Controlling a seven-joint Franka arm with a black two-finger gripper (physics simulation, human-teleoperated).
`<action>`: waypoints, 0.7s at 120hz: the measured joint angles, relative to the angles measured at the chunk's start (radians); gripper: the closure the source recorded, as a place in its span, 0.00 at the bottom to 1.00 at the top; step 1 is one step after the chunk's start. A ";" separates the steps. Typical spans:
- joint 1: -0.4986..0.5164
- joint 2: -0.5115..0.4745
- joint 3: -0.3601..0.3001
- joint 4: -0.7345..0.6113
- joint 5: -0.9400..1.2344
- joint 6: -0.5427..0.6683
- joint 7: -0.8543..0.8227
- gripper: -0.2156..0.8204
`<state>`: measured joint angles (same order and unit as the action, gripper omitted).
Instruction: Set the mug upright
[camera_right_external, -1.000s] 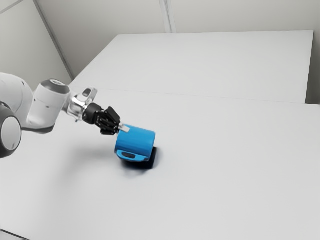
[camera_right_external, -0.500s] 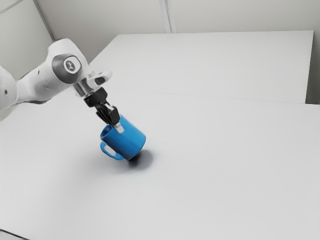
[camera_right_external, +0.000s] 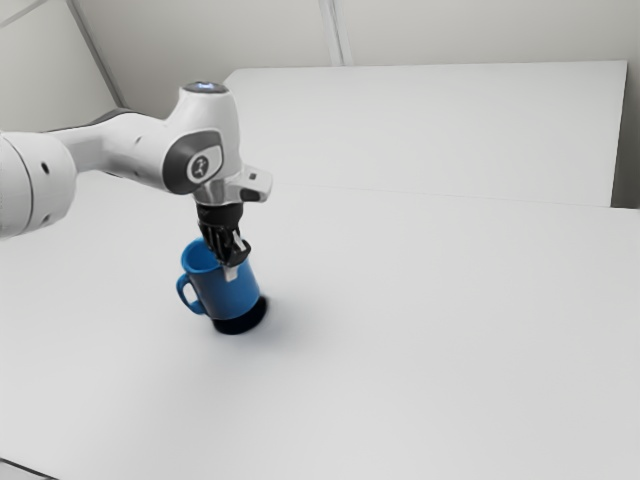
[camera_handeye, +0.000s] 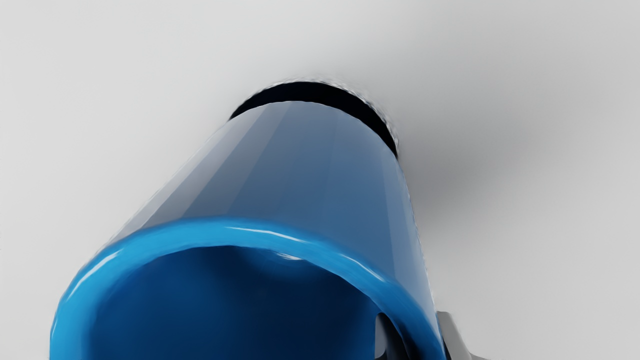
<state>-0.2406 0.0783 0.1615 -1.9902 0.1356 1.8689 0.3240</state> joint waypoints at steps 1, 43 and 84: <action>0.000 0.001 -0.001 0.000 0.003 -0.001 -0.005 0.93; -0.021 0.069 -0.021 0.029 0.014 -0.014 -0.177 0.92; -0.021 0.099 -0.024 0.048 -0.020 -0.011 -0.275 0.71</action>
<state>-0.2617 0.1776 0.1373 -1.9422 0.1157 1.8580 0.0490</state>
